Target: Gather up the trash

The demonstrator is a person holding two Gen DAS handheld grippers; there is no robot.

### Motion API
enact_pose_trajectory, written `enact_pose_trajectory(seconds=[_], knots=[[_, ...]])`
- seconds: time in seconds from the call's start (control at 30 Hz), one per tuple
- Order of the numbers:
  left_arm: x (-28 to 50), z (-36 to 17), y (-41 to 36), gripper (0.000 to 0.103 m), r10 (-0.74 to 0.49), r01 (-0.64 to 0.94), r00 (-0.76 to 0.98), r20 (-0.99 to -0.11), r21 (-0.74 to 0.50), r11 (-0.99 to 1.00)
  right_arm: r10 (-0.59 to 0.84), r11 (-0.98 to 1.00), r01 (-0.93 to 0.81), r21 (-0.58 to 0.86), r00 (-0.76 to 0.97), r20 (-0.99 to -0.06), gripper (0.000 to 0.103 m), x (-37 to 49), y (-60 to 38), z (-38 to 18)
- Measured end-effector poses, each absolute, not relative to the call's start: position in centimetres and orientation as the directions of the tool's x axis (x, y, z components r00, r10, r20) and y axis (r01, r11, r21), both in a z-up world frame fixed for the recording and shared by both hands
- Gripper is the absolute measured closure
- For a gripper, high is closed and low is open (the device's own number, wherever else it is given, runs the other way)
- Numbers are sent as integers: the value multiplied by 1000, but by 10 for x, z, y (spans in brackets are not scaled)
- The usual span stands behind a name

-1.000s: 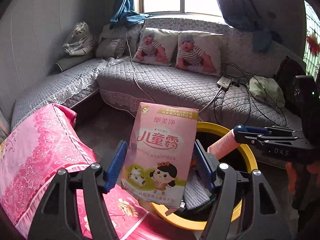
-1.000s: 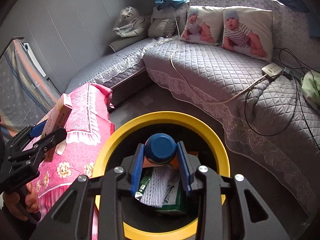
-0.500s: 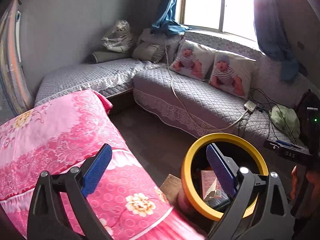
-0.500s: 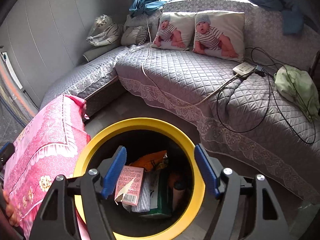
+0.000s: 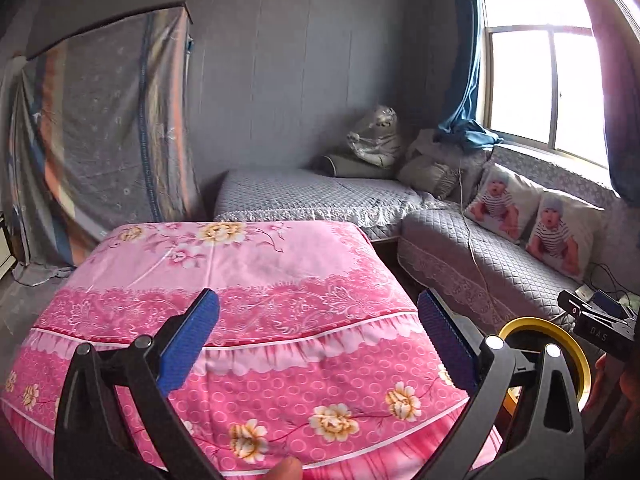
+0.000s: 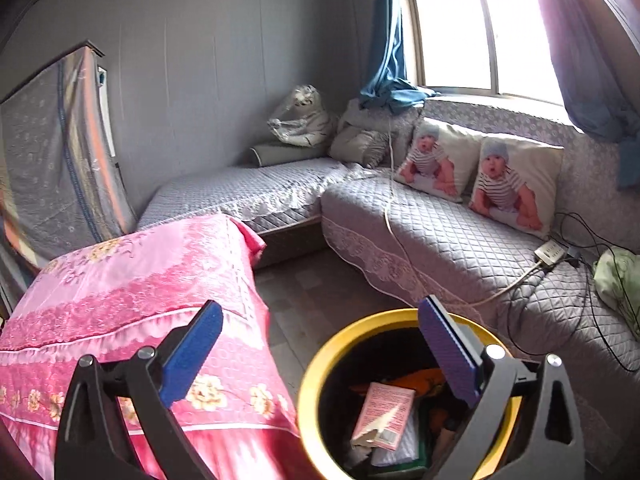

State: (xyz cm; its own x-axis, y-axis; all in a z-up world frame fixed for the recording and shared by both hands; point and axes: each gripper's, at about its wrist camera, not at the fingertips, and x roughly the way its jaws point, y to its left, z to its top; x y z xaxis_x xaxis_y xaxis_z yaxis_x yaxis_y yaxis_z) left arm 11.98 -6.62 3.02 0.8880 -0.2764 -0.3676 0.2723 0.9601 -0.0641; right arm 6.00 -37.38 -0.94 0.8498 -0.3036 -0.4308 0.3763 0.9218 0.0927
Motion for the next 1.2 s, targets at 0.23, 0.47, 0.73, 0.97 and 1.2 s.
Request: enact_pose_trajectory(seconds=[0.23,0.47,0.73,0.97,1.2], knots=[[81,38,-8,8,-180,164,936,-302,-79,983,-199,960,251,124,923,-329,8,55,-291,9],[58,31,27,8,-21,4,953,-302,-55,998,-212,966,251,63,906,-367,8,52,-232,6],[35,22,48,8,69,-81,959,-275,-34,996,-223,967,254,31,897,-382,8,43,-207,-10],[30,19,61,8,87,-105,956,-281,-50,993,-212,973,233,9,901,-379,8,39,-194,-11],[27,21,62,8,81,-100,959,-272,-58,993,-223,971,240,3,906,-359,8,37,-190,-8]])
